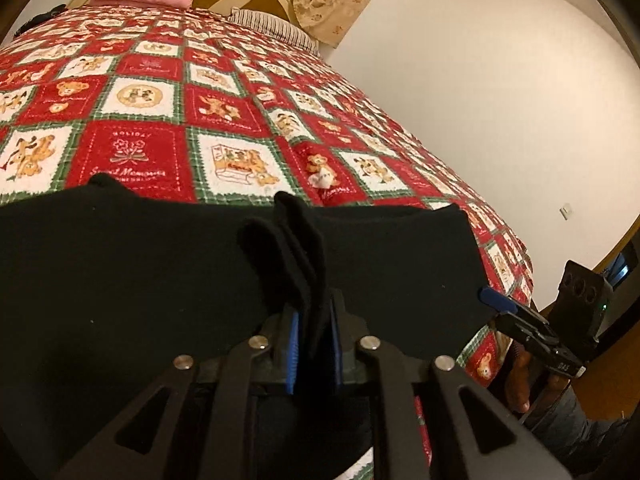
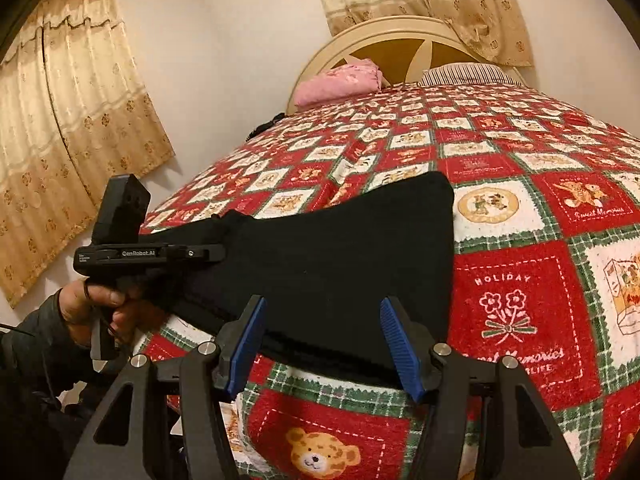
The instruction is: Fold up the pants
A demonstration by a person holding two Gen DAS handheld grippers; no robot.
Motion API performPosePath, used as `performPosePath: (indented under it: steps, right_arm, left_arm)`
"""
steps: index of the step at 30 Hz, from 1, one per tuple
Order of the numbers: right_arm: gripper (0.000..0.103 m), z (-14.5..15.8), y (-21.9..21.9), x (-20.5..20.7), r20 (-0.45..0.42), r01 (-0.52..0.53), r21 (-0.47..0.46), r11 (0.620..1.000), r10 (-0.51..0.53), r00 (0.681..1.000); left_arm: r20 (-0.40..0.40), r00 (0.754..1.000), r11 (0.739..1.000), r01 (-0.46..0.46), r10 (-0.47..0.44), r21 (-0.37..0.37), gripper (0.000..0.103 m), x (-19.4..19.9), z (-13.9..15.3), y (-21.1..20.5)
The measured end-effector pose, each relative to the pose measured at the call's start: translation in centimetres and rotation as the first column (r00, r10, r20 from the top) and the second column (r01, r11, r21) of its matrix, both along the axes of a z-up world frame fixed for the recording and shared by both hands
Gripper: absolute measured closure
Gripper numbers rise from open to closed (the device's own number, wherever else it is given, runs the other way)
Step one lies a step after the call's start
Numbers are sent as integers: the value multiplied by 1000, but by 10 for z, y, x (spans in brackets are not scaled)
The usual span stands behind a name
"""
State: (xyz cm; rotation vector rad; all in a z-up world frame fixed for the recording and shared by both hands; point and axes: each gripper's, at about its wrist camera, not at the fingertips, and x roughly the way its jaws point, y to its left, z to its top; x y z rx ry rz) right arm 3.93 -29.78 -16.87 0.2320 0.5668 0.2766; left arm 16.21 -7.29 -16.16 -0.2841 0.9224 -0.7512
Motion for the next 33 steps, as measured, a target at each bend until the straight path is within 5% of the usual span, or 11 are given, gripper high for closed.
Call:
performPosePath:
  steps: [4, 9, 13, 16, 25, 33]
  right_arm:
    - [42, 7, 2, -3, -11, 11, -15, 1000, -11, 1000]
    - [42, 35, 15, 12, 35, 25, -110, 994, -22, 999]
    - [42, 37, 10, 56, -20, 66, -155, 986, -70, 997]
    - [42, 17, -2, 89, -159, 95, -169, 981, -122, 980]
    - [42, 41, 45, 67, -72, 49, -240, 970, -68, 995]
    - [42, 42, 140, 65, -64, -173, -232, 957, 163, 985]
  left_arm:
    - [36, 999, 1000, 5, -6, 11, 57, -8, 6, 1]
    - [68, 998, 999, -16, 13, 41, 45, -6, 8, -1]
    - [123, 992, 994, -41, 28, 101, 35, -11, 15, 0]
    - [136, 989, 991, -65, 49, 113, 33, -14, 18, 12]
    - [171, 972, 971, -189, 163, 148, 31, -29, 25, 84]
    - [217, 917, 889, -382, 333, 251, 25, -35, 29, 164]
